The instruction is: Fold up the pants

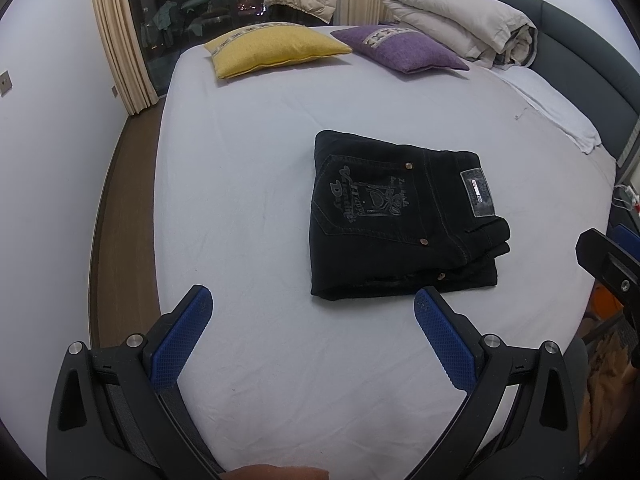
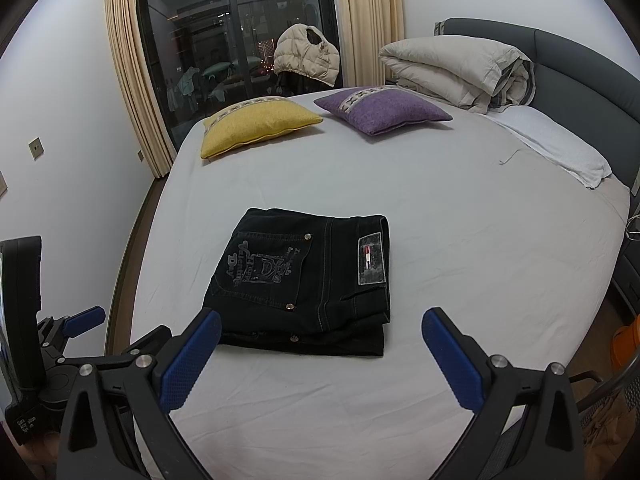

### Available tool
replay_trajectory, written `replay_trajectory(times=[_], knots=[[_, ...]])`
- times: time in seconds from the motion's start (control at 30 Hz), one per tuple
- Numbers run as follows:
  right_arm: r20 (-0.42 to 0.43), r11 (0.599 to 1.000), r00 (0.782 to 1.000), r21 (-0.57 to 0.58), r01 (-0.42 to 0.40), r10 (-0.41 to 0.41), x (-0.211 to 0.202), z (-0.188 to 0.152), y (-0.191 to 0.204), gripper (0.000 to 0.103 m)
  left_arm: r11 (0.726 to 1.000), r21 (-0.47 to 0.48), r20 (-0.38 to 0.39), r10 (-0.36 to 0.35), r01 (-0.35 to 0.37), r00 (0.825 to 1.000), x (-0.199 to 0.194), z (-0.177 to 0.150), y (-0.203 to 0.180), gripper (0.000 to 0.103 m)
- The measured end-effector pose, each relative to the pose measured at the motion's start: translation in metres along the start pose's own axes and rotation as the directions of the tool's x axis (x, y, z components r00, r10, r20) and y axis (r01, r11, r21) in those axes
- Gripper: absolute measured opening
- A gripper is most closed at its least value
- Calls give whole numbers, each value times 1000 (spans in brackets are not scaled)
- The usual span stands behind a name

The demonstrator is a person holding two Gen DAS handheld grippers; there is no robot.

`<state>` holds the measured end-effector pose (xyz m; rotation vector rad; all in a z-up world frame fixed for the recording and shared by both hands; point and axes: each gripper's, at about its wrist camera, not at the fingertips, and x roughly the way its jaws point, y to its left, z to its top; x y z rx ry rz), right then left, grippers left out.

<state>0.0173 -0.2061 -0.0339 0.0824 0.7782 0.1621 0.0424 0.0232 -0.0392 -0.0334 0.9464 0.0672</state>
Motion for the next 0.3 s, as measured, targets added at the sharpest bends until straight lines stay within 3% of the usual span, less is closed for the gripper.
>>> replay_trajectory(times=[0.3], knots=[[-10,1000,1000,6,-4,4,1,-10,-1,103,1000,27,31,9,-10,999,-3,1,1,103]])
